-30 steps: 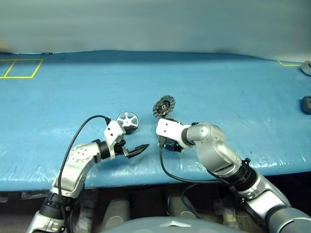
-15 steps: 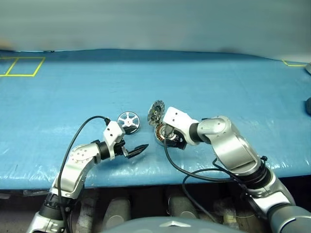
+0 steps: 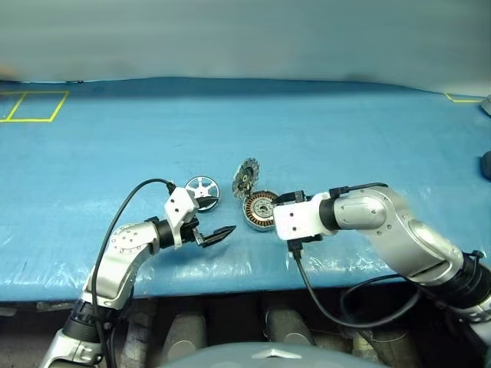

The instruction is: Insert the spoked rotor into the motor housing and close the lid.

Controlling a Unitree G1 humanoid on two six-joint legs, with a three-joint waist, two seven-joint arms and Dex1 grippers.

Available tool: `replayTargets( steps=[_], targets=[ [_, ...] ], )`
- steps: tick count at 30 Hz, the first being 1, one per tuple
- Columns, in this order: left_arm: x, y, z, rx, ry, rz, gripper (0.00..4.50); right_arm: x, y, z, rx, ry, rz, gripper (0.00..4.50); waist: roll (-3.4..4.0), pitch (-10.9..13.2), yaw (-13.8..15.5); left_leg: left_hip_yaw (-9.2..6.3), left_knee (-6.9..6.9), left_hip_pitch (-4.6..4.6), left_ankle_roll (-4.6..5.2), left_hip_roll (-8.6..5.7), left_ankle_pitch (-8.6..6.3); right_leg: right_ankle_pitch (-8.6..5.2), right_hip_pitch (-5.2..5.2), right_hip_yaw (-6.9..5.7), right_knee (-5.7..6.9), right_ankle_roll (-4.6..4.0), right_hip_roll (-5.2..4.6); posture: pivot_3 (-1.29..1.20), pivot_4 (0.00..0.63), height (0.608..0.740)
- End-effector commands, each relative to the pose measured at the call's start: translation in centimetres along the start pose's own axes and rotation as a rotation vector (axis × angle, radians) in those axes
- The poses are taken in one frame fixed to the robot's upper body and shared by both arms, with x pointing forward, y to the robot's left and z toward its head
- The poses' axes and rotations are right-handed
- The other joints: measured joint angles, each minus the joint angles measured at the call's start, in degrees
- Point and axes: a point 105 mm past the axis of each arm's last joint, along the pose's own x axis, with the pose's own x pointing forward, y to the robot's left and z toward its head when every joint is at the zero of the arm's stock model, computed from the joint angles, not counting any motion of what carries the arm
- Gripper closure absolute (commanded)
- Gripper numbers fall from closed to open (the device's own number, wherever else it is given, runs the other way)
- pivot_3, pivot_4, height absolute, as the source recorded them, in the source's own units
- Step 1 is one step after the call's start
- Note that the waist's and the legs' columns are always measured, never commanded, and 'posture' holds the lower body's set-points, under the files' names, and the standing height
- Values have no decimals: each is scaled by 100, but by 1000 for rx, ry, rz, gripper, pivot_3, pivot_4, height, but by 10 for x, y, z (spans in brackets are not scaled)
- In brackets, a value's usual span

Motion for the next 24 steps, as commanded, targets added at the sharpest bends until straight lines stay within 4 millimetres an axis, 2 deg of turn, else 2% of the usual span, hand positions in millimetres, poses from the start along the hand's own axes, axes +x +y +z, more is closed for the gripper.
replayTargets(
  steps=[1, 10, 24],
  targets=[
    [0, -3, 7, 19, -21, -9, 0, 7, -4, 0, -173, 20, 17, 937, 0, 0, 8, 0, 1, 0, 0, 0, 0, 4, 0, 0, 0, -7, 0, 0, 150, 740],
    [-3, -3, 4, 22, -11, 11, 0, 25, -14, -24, -378, 128, 68, 937, 3, 3, 35, 0, 3, -1, -2, 0, 1, 14, 0, -1, 2, -24, -1, 0, 150, 740],
    [-3, -4, 1, 14, -9, 19, 0, 38, -3, -28, -449, 133, 160, 937, 5, 3, 106, -1, 5, 3, -3, -1, 2, 14, 3, -1, 7, -25, -1, 0, 150, 740]
  ],
)
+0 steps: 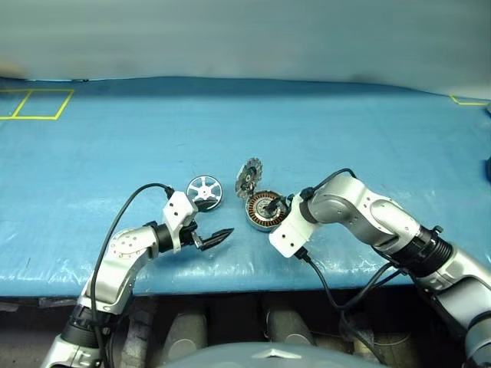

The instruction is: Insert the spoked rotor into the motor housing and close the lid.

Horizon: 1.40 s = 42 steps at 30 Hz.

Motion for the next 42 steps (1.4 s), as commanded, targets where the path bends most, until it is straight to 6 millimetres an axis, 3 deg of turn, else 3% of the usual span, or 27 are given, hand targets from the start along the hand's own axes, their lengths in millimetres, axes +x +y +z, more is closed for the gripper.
replayTargets(
  steps=[1, 7, 13, 15, 21, 34, 38, 42],
  targets=[
    [1, -3, 10, 35, -33, -9, 0, 1, 0, -5, 14, 10, -5, 937, 0, 0, 7, 0, 0, 1, 0, 0, 0, 0, 1, 0, 1, 0, 0, 0, 150, 740],
    [2, -3, 11, 35, -38, -7, 0, 7, 7, -12, 119, 2, 14, 2380, -1, -1, 16, 0, 6, 14, 0, 0, 0, 0, 16, 0, 2, 0, 0, 0, 150, 740],
    [3, -6, 8, 42, -27, -17, 0, 5, -4, 2, 396, -87, -13, 2377, -1, -1, 31, -4, 19, 13, -1, 1, 1, 0, 22, -3, 7, 0, 2, 0, 150, 740],
    [4, -7, 9, 41, -29, -25, 0, 8, -7, 7, 582, -103, -10, 2377, 0, -2, 26, -4, 19, 13, -1, 0, 0, 1, 22, -3, 9, 0, 2, 0, 150, 740],
    [7, -9, 7, 37, -26, -39, 0, 15, -12, -5, 789, 35, -45, 2377, 2, -4, 26, -13, 21, 15, -5, 3, 3, -1, 20, -10, 20, -4, 8, 0, 150, 740],
    [11, -9, 7, 34, -33, -43, 0, 7, -2, -27, 748, 216, -51, 2377, 2, -3, 59, -18, 43, 10, -21, -10, 14, 4, 37, -10, 10, 35, -3, 0, 150, 740],
    [11, -8, 7, 38, -34, -39, 0, 8, 4, -26, 771, 211, -25, 2377, 2, -3, 55, -21, 31, 10, -21, -10, 13, 11, 32, -11, 10, 18, -2, 0, 150, 740],
    [11, -7, 7, 41, -32, -37, 0, 13, 0, -11, 836, 139, -11, 2377, 2, -3, 54, -25, 23, 10, -21, -10, 13, 12, 30, -13, 9, 9, -2, 0, 150, 740]
  ],
)
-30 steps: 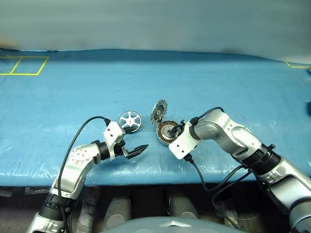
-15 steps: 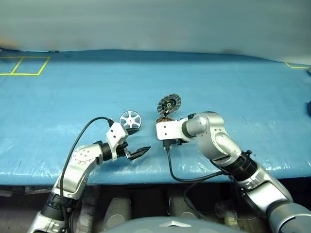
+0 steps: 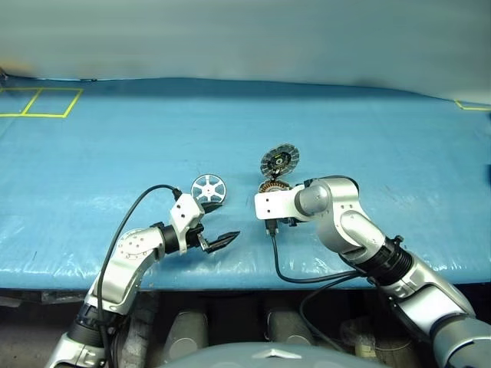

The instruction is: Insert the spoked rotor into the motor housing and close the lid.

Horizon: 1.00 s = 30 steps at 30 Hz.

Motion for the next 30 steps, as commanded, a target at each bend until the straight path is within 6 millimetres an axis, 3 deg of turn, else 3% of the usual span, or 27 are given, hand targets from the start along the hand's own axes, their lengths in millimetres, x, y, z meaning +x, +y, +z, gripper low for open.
replayTargets(
  steps=[1, 8, 9, 11, 23, 25, 30],
  targets=[
    [1, 1, 6, 30, -19, -2, 0, 4, 10, 3, 102, -22, 60, 2377, 0, 0, -6, -1, 0, 0, 0, 0, 0, 0, 0, 0, 0, 0, 0, 0, 150, 740],
    [1, 0, 6, 34, -16, -5, 0, 7, 8, 10, 150, -36, 57, 2377, 0, 0, -29, -3, -4, 1, 0, 2, 0, -2, -1, -4, 0, -4, 2, 0, 150, 740],
    [1, 0, 6, 34, -16, -3, 0, 6, 9, 10, 146, -41, 68, 1655, 0, 0, -30, -3, -4, 1, 0, 2, 0, -3, -1, -4, 0, -4, 2, 0, 150, 740],
    [0, 0, 5, 33, -15, -2, 0, 4, 11, 13, 148, -54, 82, 1112, 1, 0, -30, -3, -4, 0, 0, 2, 0, -3, -2, -4, 0, -4, 2, 0, 150, 740],
    [-1, 0, 5, 28, -15, 1, 0, -14, 7, 28, 192, -143, 59, 1112, 2, 2, -35, -4, -17, -7, 0, 2, 0, -5, -17, -4, -3, -8, 2, 0, 150, 740],
    [-1, 0, 5, 28, -14, -2, 0, -18, -4, 24, 210, -135, -33, 1112, 3, 2, -37, -4, -18, -8, 0, 2, 0, -6, -19, -5, -3, -9, 2, 0, 150, 740],
    [1, -1, 5, 26, -16, -11, 0, -27, -9, 17, 204, -132, -96, 1112, 3, 3, -31, -4, -18, -13, -1, 2, 0, -6, -22, -5, -3, -9, 1, 0, 150, 740]
  ],
)
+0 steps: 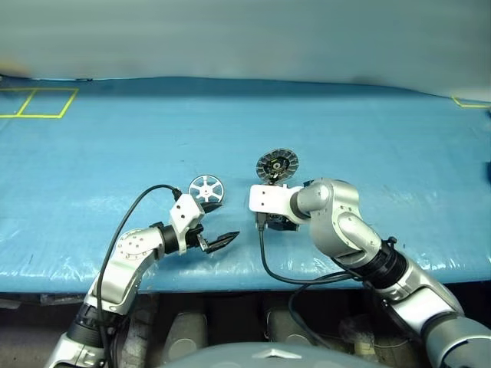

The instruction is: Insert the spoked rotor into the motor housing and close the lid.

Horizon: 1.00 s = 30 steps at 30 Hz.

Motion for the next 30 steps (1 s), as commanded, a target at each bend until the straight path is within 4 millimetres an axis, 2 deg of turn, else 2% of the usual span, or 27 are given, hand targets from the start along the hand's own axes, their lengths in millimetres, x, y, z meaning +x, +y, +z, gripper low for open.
replayTargets(
  steps=[1, 5, 8, 13, 15, 17, 20, 24, 30],
  targets=[
    [2, -2, 7, 17, -26, -14, 0, -16, -7, 0, -6, -31, -70, 1112, 0, 0, 4, 0, 0, -1, 0, 0, 0, 0, 0, 0, 0, 0, 0, 0, 150, 740],
    [2, -1, 9, 23, -32, -20, 0, -31, 10, -5, -2, -77, -31, 1112, -1, 0, 20, -4, 0, -6, 0, -1, 0, -1, -1, -2, -3, 1, -1, 0, 150, 740],
    [1, -1, 11, 26, -40, -24, 0, -41, 14, -11, 78, -126, -40, 1112, -1, 0, 6, -8, 0, -9, 0, -2, 0, -3, -1, -5, -5, 3, -1, 0, 150, 740],
    [-1, -4, 13, 21, -51, -33, 0, -64, -6, -22, 334, -329, -261, 1112, -3, 0, 5, -10, -1, -8, 0, 1, 0, -15, 1, -6, -3, 16, 3, 0, 150, 740],
    [0, -4, 16, 23, -68, -36, 0, -77, -28, -53, 575, -413, -515, 1112, -7, -2, 12, -5, -1, -6, 0, 2, 0, -16, 0, -2, -1, 18, 4, 0, 150, 740],
    [0, -2, 19, 23, -81, -37, 0, -80, -28, -74, 712, -444, -622, 1112, -1, 0, 29, -15, -3, -7, 0, 4, 0, -16, 6, -7, -2, 17, 9, 0, 150, 740],
    [4, 0, 23, 26, -89, -42, 0, -76, -19, -90, 907, -535, -661, 1112, 3, 2, 22, -13, -2, -9, -1, -4, 0, -9, 7, -3, -4, 9, 0, 0, 150, 740],
    [17, 0, 36, 48, -140, -68, 0, -54, -7, -114, 957, -430, -754, 1112, 10, 3, -8, -7, -2, -2, -1, -3, 1, -6, 7, 1, 1, 6, 2, 0, 150, 740],
    [27, -7, 46, 66, -168, -134, 0, -33, 0, -109, 943, -436, -722, 1112, 20, 5, -85, 2, -5, 4, -1, -2, 1, -7, 5, 10, 6, 6, 4, 0, 150, 740]
  ],
)
